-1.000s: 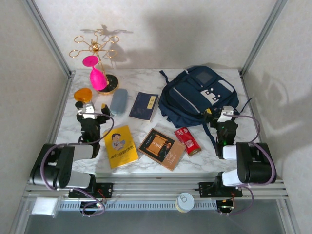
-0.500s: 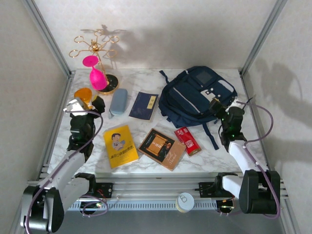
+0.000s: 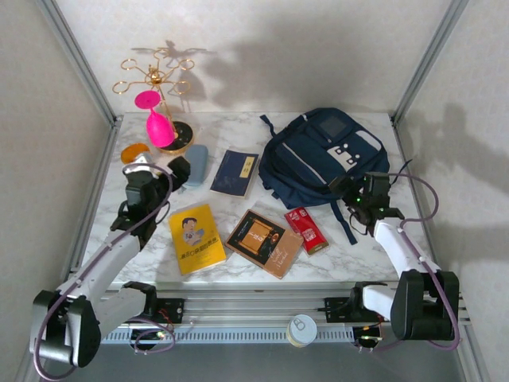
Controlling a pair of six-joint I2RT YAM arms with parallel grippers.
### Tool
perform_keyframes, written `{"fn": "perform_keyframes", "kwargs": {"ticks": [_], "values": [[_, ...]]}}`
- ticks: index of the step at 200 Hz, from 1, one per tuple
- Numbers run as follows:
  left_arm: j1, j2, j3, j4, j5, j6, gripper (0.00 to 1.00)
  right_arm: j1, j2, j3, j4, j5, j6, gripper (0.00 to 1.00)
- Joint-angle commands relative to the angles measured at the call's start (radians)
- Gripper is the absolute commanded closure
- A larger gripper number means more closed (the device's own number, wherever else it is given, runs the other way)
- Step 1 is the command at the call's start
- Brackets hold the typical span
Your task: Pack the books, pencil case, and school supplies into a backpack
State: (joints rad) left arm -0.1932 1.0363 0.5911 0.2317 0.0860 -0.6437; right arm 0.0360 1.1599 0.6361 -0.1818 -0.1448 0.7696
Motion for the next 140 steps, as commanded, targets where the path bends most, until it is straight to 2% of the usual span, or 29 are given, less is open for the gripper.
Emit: {"fn": "perform_keyframes", "kwargs": {"ticks": [1,38,68,82,108,140], "values": [[-0.085,0.038,0.060,-0.025,0.083,-0.061,0.01,0.037,0.032,0.040,-0.085,-0.073,0.140,0.01],[-0.227,0.176,0.166,-0.035,0.093,-0.125,0.01,0.031,0.092,0.035,-0.039,-0.062,0.238,0.01],[-0.359,0.353,0.264,-0.009,0.069,-0.215,0.01,0.024,0.170,0.025,0.105,-0.167,0.276,0.01],[-0.402,0.457,0.333,0.005,0.081,-0.221,0.01,0.019,0.206,0.053,0.105,-0.171,0.250,0.01],[-0.443,0.653,0.493,-0.019,0.083,-0.217,0.01,0.016,0.254,0.062,0.150,-0.164,0.236,0.02],[-0.445,0.896,0.757,-0.171,0.066,-0.220,0.01,-0.017,0.320,0.066,0.201,-0.208,0.221,0.12]]}}
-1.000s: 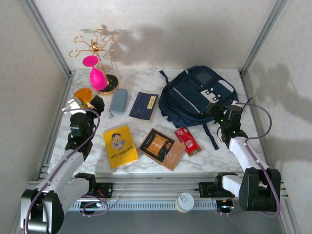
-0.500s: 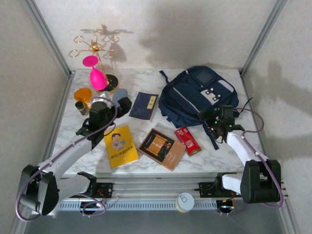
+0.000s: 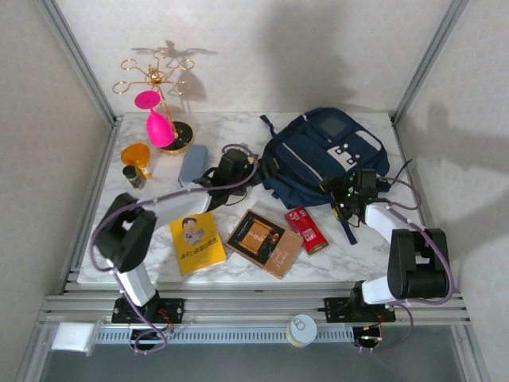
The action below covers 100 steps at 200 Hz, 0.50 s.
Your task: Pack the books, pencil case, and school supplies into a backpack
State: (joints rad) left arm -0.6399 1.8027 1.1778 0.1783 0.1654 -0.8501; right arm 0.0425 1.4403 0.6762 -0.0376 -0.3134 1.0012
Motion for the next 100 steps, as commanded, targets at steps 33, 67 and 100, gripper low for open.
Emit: {"fn": "perform_keyframes", "kwargs": {"ticks": [33,67,100], "values": [[0.002,0.315,0.398,-0.313,-0.099,-0.004,0.01,-0.041,0.050,0.028,0.080,-0.033,-0.044,0.24],[0.005,0.447,0.565,-0.451,-0.211,-0.002,0.06,-0.056,0.071,0.034,0.087,-0.052,-0.065,0.36],[0.006,0.535,0.657,-0.463,-0.180,-0.009,0.20,-0.069,0.069,0.041,0.086,-0.048,-0.090,0.50]]}}
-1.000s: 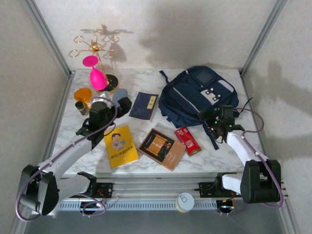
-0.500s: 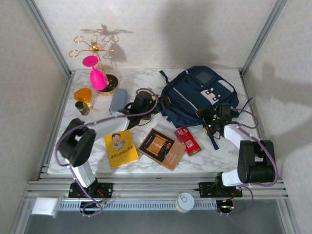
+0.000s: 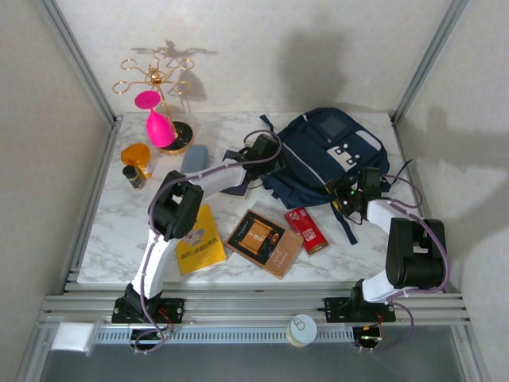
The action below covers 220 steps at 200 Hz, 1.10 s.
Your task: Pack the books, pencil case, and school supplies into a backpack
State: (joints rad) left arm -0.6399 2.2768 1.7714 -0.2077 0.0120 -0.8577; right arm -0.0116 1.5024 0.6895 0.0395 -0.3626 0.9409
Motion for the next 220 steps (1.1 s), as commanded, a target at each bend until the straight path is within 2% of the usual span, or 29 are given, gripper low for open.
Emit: {"fn": "perform_keyframes", "kwargs": {"ticks": [1,27,57,83,92,108,168,202,220], "values": [[0.006,0.063,0.065,-0.076,-0.023,-0.001,0.21,-0.015,0.007,0.028,0.008,0.002,-0.031,0.50],[0.006,0.095,0.094,-0.055,-0.012,-0.014,0.40,-0.018,0.007,0.042,0.002,0.004,-0.061,0.62],[0.008,0.083,0.105,-0.023,0.000,-0.027,0.69,-0.019,0.025,0.075,-0.012,-0.026,-0.112,0.74],[0.006,0.046,0.105,0.011,0.016,-0.033,0.92,-0.019,0.023,0.095,-0.009,-0.054,-0.151,0.77],[0.006,0.028,0.103,0.011,0.015,-0.036,0.97,-0.020,0.022,0.102,-0.007,-0.068,-0.165,0.78],[0.006,-0.015,0.093,0.022,0.022,-0.032,1.00,-0.020,0.016,0.115,-0.017,-0.091,-0.198,0.80],[0.008,-0.251,0.018,0.012,0.004,-0.007,1.00,0.011,-0.047,0.148,-0.060,-0.182,-0.259,0.82],[0.008,-0.454,-0.207,-0.056,-0.148,-0.081,1.00,0.106,-0.033,0.194,-0.110,-0.190,-0.279,0.82],[0.018,-0.545,-0.348,-0.047,-0.179,-0.086,1.00,0.160,-0.025,0.196,-0.122,-0.201,-0.270,0.81]]}}
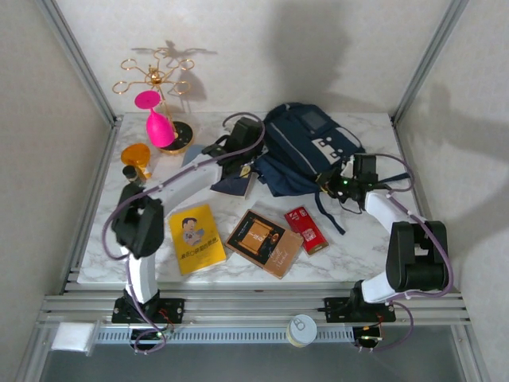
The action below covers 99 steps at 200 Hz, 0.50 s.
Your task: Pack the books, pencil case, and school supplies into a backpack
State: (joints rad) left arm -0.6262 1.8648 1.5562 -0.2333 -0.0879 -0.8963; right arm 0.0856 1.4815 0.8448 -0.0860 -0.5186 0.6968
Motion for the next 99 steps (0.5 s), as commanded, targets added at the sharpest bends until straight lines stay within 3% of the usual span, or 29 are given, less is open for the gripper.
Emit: {"fn": "perform_keyframes", "kwargs": {"ticks": [1,44,72,81,99], "values": [[0.005,-0.136,-0.138,-0.025,-0.081,-0.048,1.00,0.066,-0.003,0.040,0.005,-0.045,-0.026,0.81],[0.076,-0.180,-0.313,-0.005,-0.053,-0.014,1.00,0.219,0.028,0.000,0.104,-0.088,0.048,0.73],[0.146,-0.169,-0.340,-0.001,-0.034,0.029,1.00,0.235,-0.017,0.013,0.047,-0.064,0.041,0.57],[0.170,-0.163,-0.339,-0.006,-0.012,0.045,0.93,0.233,-0.040,0.019,0.010,-0.041,0.029,0.53],[0.192,-0.172,-0.331,-0.022,0.030,0.095,0.63,0.197,-0.072,0.042,-0.086,-0.011,0.004,0.42]]}}
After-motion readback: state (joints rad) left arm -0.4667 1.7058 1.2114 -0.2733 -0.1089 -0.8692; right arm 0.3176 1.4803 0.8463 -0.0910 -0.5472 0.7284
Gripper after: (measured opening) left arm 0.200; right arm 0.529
